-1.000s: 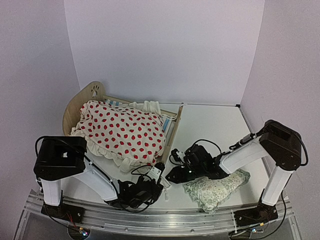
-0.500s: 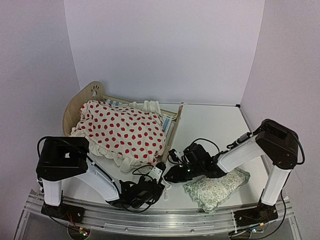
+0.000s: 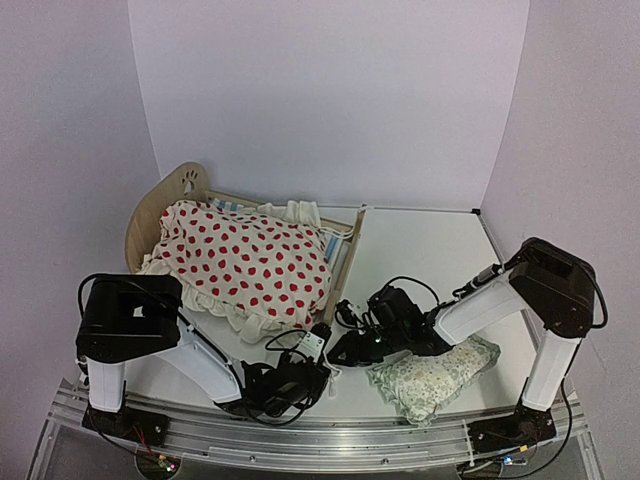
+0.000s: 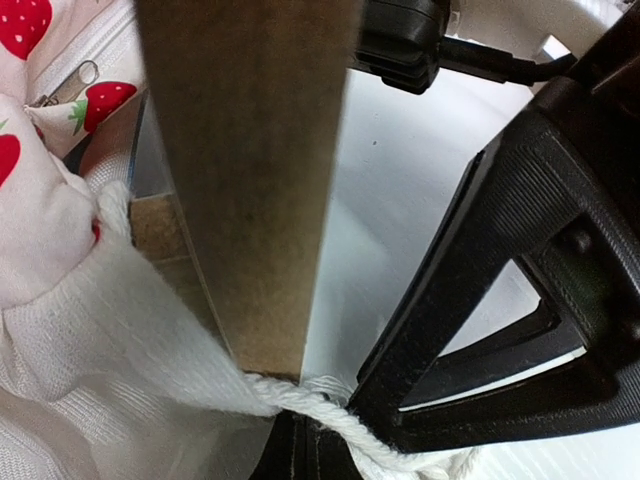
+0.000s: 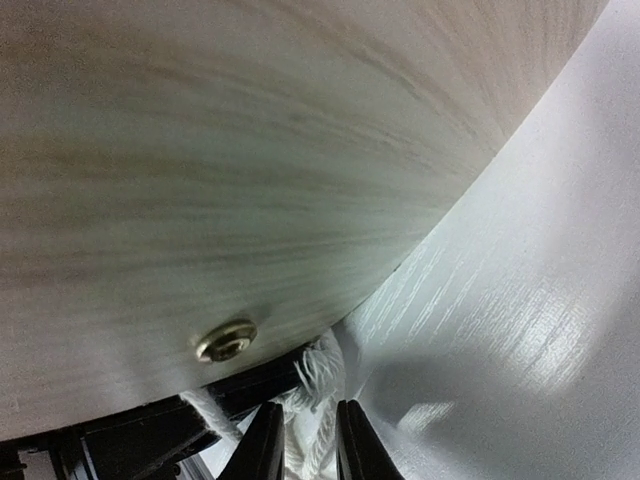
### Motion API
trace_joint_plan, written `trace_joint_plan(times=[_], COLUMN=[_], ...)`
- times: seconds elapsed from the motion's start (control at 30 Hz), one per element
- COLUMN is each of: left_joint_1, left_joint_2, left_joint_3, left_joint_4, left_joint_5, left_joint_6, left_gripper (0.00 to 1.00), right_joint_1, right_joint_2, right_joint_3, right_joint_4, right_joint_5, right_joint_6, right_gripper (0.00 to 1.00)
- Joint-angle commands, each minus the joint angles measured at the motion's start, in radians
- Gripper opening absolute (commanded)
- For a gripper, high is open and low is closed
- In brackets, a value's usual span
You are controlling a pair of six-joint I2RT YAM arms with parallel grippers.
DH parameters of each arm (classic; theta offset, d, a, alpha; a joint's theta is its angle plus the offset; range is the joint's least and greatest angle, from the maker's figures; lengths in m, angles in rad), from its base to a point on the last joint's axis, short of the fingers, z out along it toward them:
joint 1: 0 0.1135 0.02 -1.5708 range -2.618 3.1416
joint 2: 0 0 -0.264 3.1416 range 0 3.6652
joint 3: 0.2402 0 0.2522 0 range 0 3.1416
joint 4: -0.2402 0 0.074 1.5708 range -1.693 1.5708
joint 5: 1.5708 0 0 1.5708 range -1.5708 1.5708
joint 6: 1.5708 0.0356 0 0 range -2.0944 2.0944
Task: Set up the pet bed
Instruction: Tie the right ropes of the mattress at the bed frame.
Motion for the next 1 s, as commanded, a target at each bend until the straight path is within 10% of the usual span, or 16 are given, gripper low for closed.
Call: trace_joint_plan(times=[0.0, 0.97], left_joint_1=[0.006, 0.005], left_joint_2=[-0.004, -0.031], left_joint_3=[0.024, -0.050], left_joint_4=[0.054, 0.179], left_joint_5=[-0.018, 0.028], left_joint_6=[-0.018, -0.044], left_gripper=[0.00, 0.00], right_joint_1=[0.004, 0.003], right_joint_2=[0.029, 0.038], right_joint_3=[0.007, -0.079], right_joint_4=[0.091, 0.315], right_joint_5=[-0.055, -0.042], right_joint_6=[0.011, 0.013], right_gripper=[0.19, 0.00])
